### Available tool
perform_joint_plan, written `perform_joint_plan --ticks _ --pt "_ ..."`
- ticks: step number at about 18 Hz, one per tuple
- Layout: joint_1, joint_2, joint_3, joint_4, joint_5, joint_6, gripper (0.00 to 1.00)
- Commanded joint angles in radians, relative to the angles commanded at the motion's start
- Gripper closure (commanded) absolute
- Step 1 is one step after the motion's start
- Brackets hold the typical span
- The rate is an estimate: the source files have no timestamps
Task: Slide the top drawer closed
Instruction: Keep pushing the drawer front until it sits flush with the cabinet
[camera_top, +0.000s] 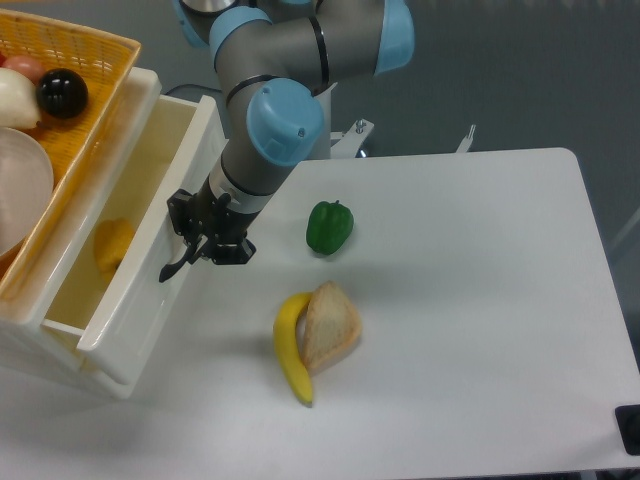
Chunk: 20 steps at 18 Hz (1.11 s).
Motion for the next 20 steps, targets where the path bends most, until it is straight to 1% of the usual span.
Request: perform_joint_plan --ticks 20 --pt "-0.077 0.000 -0.002 0.000 -0.002 -0.048 0.83"
